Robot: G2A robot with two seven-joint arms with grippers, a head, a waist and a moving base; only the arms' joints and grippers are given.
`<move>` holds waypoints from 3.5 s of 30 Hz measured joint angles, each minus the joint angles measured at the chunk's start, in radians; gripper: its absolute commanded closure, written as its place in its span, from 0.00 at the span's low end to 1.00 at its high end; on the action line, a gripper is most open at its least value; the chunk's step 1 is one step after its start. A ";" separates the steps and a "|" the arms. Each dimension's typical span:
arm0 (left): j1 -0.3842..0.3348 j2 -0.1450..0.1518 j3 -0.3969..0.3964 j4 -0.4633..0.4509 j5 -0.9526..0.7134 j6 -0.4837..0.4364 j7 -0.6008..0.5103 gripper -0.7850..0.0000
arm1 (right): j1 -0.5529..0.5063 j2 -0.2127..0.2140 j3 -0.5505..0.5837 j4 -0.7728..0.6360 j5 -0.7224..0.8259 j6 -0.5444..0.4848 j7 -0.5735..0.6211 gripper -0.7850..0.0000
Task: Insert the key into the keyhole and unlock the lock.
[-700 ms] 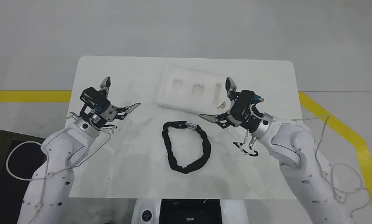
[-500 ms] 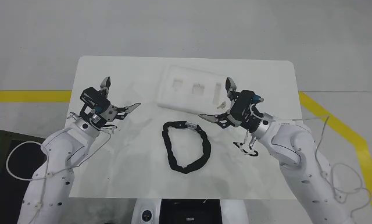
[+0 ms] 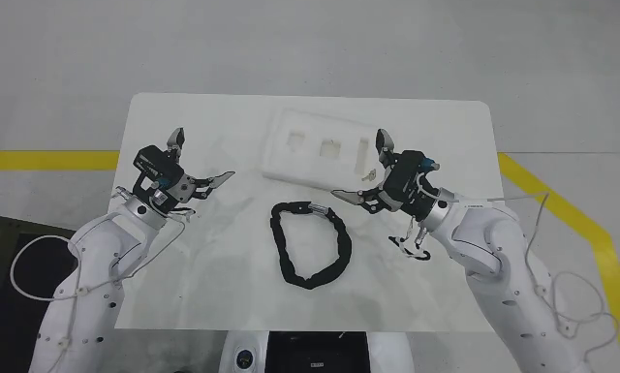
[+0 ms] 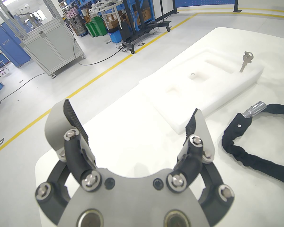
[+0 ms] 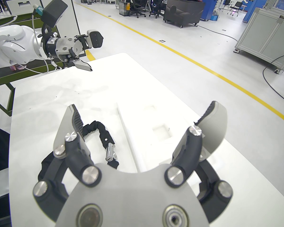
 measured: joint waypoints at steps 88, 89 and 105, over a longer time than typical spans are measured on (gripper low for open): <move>-0.647 -0.079 0.819 0.580 0.465 -0.388 0.405 0.41 | -0.162 0.037 0.192 -0.054 -0.016 -0.099 0.015 0.00; -0.650 -0.080 0.823 0.584 0.469 -0.384 0.410 0.44 | -0.162 0.037 0.192 -0.054 -0.016 -0.099 0.015 0.00; -0.712 -0.109 0.889 0.665 0.497 -0.339 0.441 0.53 | -0.162 0.037 0.192 -0.054 -0.016 -0.099 0.015 0.00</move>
